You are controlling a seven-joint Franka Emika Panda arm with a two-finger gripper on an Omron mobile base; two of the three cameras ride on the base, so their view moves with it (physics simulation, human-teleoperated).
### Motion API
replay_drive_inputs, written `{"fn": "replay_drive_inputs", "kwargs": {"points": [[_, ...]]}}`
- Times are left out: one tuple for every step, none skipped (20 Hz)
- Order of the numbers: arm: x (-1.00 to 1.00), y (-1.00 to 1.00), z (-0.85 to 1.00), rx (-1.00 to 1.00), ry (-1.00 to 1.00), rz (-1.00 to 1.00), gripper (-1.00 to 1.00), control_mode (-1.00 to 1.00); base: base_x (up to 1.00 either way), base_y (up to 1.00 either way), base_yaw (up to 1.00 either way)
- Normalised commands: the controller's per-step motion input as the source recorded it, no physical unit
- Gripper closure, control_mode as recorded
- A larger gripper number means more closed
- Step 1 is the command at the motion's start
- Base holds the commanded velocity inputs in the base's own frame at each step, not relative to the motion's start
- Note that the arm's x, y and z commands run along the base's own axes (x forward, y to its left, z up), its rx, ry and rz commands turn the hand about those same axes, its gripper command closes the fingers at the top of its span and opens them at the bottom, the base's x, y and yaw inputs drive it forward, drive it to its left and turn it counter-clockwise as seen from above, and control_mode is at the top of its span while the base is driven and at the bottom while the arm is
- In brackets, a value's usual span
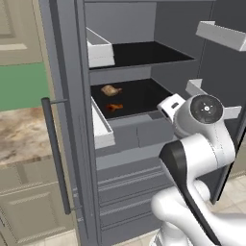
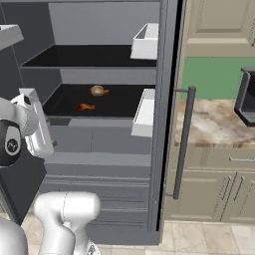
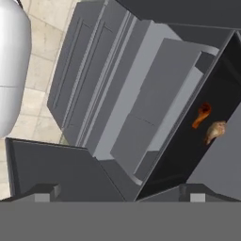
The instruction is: Place the chicken drumstick on the counter behind the older chicken drumstick on the same shelf of the fridge to maintain FIFO order. Close the fridge door when finished.
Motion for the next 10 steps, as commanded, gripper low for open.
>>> {"fn": "replay_drive_inputs", "kwargs": {"points": [[0.00, 0.00, 0.00, 0.00, 0.00, 0.00, -1.00, 1.00, 0.00, -0.16, 0.00], [0.00, 0.00, 0.00, 0.00, 0.00, 0.00, -1.00, 1.00, 0.00, -0.17, 0.00], [0.00, 0.00, 0.00, 0.00, 0.00, 0.00, -1.00, 1.00, 0.00, -0.14, 0.02], [0.00, 0.00, 0.00, 0.00, 0.00, 0.00, -1.00, 1.00, 0.00, -0.08, 0.03], [0.00, 0.00, 0.00, 0.00, 0.00, 0.00, -1.00, 1.00, 0.00, -0.02, 0.05], [0.00, 0.00, 0.00, 0.00, 0.00, 0.00, -1.00, 1.00, 0.01, -0.02, 0.11], [0.00, 0.00, 0.00, 0.00, 0.00, 0.00, -1.00, 1.00, 0.05, -0.06, 0.12], [0.00, 0.00, 0.00, 0.00, 0.00, 0.00, -1.00, 1.00, 0.07, -0.09, 0.13], [0.00, 0.00, 0.00, 0.00, 0.00, 0.00, -1.00, 1.00, 0.09, -0.04, 0.13], [0.00, 0.00, 0.00, 0.00, 0.00, 0.00, -1.00, 1.00, 0.14, 0.00, 0.12]]}}
